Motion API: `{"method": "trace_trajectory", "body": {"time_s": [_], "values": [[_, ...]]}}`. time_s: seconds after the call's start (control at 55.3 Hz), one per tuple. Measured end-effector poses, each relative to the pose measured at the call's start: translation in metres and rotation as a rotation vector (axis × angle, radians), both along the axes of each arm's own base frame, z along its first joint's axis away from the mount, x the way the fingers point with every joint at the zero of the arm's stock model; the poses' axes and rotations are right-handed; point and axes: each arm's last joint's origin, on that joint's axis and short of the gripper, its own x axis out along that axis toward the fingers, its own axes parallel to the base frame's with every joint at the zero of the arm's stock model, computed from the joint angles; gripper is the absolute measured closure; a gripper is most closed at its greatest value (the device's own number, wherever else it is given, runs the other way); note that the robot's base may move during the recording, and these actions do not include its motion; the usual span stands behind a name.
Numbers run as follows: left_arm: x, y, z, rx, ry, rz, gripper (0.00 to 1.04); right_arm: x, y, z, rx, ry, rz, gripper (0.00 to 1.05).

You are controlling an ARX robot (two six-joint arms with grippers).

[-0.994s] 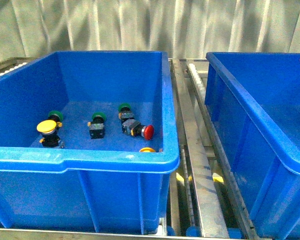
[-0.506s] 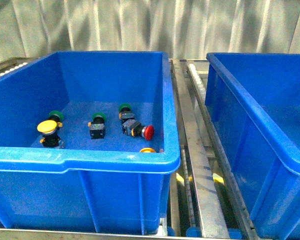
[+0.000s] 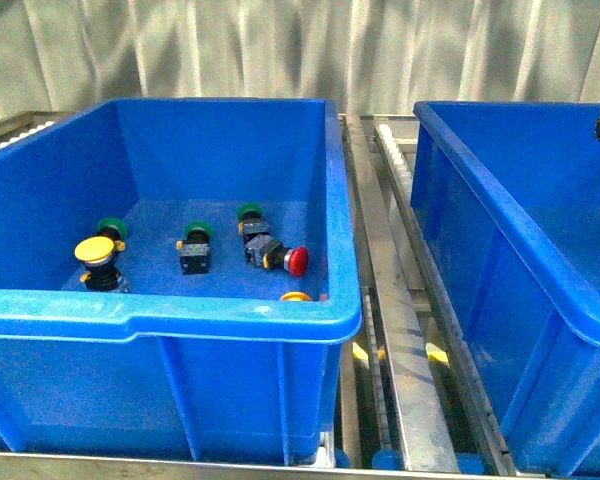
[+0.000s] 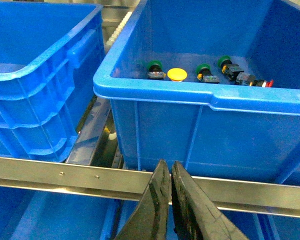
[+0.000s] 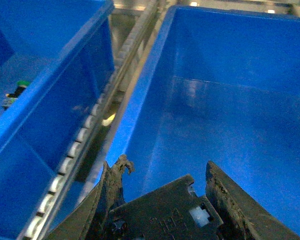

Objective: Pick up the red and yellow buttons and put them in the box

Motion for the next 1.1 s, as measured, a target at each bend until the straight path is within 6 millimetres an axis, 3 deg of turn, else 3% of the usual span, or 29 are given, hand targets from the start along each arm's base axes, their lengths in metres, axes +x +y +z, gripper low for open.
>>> {"method": "trace_trajectory", "body": {"time_s": [0.271,0.56,1.103], "values": [[0.0,0.0,0.0,0.0,0.0,0.0,0.52,0.004,-0.024,0.01,-0.008,-0.032,-0.059,0.65],[0.0,0.0,0.0,0.0,0.0,0.001,0.07,0.004,-0.045,0.013,0.059,-0.054,-0.144,0.65],[0.0,0.0,0.0,0.0,-0.001,-0.001,0.08,-0.012,-0.085,0.017,0.094,-0.057,-0.246,0.65]]}}
